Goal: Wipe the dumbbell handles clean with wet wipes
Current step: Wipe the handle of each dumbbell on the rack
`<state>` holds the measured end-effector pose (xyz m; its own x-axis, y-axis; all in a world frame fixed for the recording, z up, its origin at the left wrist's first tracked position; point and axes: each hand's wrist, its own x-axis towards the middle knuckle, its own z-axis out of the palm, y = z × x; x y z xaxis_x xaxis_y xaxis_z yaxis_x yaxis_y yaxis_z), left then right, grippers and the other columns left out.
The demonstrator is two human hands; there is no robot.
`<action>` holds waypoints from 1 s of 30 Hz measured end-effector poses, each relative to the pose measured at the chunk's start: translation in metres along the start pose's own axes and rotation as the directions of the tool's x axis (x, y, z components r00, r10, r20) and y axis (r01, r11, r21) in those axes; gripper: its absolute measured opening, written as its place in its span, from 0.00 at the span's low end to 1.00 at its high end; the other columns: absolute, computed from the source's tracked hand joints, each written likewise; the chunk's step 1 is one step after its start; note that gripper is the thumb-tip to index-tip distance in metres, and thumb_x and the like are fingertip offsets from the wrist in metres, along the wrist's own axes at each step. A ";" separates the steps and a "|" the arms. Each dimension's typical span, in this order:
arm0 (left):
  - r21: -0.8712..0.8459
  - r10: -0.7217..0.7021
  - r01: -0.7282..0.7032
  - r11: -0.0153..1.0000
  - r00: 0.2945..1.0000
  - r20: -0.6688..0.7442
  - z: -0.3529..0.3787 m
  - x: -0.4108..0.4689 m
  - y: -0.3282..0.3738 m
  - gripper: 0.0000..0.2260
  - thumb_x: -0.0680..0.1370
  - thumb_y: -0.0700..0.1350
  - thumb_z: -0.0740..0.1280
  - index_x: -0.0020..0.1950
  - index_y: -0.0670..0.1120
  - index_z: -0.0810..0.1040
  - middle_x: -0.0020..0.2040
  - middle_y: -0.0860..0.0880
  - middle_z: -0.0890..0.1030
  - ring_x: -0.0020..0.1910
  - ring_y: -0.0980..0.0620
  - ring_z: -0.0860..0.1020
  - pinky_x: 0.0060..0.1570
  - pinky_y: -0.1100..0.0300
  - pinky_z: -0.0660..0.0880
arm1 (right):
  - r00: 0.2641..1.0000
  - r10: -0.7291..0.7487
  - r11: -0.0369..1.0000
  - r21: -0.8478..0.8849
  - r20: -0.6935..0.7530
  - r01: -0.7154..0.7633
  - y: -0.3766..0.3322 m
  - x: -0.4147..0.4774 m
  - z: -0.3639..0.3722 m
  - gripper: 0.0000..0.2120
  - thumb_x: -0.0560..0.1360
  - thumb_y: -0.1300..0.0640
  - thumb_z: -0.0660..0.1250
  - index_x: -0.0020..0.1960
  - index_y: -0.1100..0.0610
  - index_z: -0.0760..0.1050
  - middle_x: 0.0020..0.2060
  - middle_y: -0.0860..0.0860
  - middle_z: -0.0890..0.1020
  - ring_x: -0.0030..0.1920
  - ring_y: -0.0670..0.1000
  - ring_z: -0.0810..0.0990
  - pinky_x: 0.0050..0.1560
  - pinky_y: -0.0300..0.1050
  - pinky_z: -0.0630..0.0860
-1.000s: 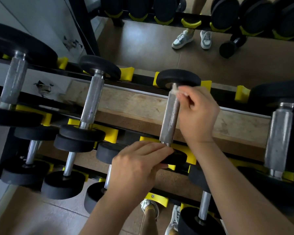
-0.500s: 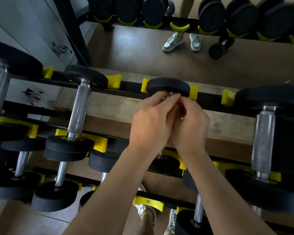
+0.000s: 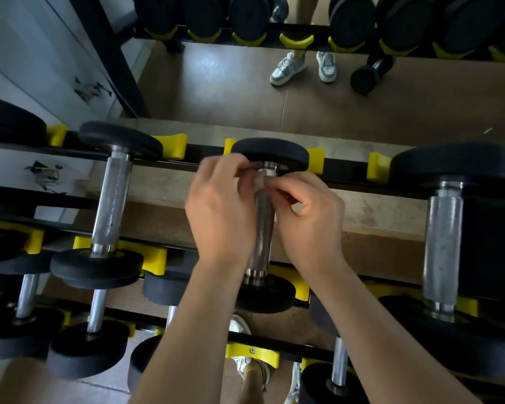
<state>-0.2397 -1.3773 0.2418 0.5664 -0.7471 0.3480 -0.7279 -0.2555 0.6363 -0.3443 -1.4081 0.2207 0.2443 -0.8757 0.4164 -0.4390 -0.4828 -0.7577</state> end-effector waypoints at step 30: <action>0.155 0.148 -0.191 0.969 0.957 0.251 -0.011 -0.021 0.016 0.10 0.75 0.49 0.68 0.39 0.45 0.82 0.35 0.50 0.78 0.32 0.52 0.75 0.28 0.54 0.73 | 0.800 0.349 0.812 0.268 0.487 -0.518 -0.007 -0.031 -0.047 0.22 0.79 0.64 0.61 0.66 0.43 0.69 0.54 0.30 0.76 0.56 0.33 0.76 0.54 0.25 0.71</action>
<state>-0.2594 -1.3588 0.2521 0.3371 -0.9065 0.2540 -0.8735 -0.2006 0.4435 -0.3895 -1.3776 0.2361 0.4635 -0.8684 -0.1764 -0.2516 0.0620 -0.9659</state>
